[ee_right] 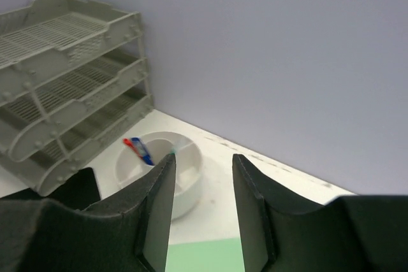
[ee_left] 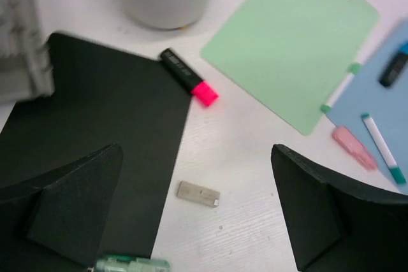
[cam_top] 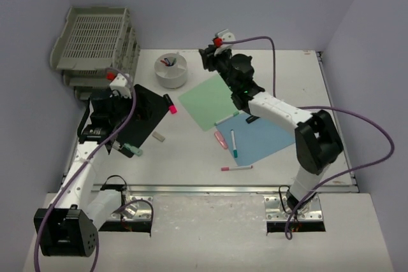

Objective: Organize the desk

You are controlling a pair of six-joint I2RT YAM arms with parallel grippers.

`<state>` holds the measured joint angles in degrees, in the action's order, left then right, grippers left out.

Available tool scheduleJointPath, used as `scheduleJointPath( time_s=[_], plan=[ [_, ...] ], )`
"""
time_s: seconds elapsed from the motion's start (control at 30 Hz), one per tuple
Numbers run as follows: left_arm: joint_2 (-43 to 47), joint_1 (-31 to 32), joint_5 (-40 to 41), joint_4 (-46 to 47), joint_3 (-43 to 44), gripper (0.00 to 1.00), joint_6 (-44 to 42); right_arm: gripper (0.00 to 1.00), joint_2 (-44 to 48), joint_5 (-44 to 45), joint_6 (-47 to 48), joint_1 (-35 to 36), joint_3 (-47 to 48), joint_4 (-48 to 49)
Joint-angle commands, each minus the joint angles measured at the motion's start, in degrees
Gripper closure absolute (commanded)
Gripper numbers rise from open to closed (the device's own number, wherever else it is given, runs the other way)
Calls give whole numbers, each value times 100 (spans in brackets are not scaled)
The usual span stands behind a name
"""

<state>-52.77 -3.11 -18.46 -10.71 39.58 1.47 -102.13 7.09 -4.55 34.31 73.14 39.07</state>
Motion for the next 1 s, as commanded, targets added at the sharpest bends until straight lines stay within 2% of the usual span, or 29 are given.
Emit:
scheduleJointPath(
  time_s=[0.0, 0.07, 0.13, 0.2, 0.23, 0.33, 0.4, 0.47, 0.6, 0.7, 0.83, 0.97],
  plan=[
    [-670, 261, -1189, 72, 753, 0, -2186, 57, 761, 20, -450, -592, -476, -1534],
    [-1340, 456, -1288, -607, 1474, 0, -3463, 54, 1062, -391, -800, -1058, -619, -2365],
    [-2310, 534, -1519, -1645, 2675, 0, -4772, 49, 1385, -748, -949, -1527, -802, -3261],
    [-3047, 571, -1638, -3173, 3537, 1, -6586, 45, 1717, -1098, -942, -1770, -1203, -3527],
    [-3383, 605, -1634, -3624, 3920, 1, -7175, 43, 1900, -1198, -911, -1861, -1394, -3620],
    [-4279, 762, -1326, -4632, 4645, 3, -8788, 38, 2300, -1388, -886, -2056, -1800, -3788],
    [-4676, 980, -1036, -4836, 4993, 4, -9525, 34, 2542, -1478, -988, -2198, -2047, -3889],
    [-4992, 1233, -524, -4839, 5153, 6, -10113, 28, 2684, -1584, -1070, -2330, -2231, -4170],
    [-5732, 1647, 396, -4775, 5313, 13, -10711, 18, 2863, -1687, -1217, -2510, -2448, -4535],
    [-6023, 1878, 935, -4584, 5189, 15, -11133, 12, 3045, -1720, -1242, -2641, -2691, -4584],
    [-6269, 2017, 1174, -4117, 4939, 15, -11751, 10, 3181, -1806, -1320, -2819, -2911, -4600],
    [-6533, 2119, 1384, -3990, 5007, 16, -12020, 10, 3208, -1903, -1432, -2975, -3005, -4602]
  ],
)
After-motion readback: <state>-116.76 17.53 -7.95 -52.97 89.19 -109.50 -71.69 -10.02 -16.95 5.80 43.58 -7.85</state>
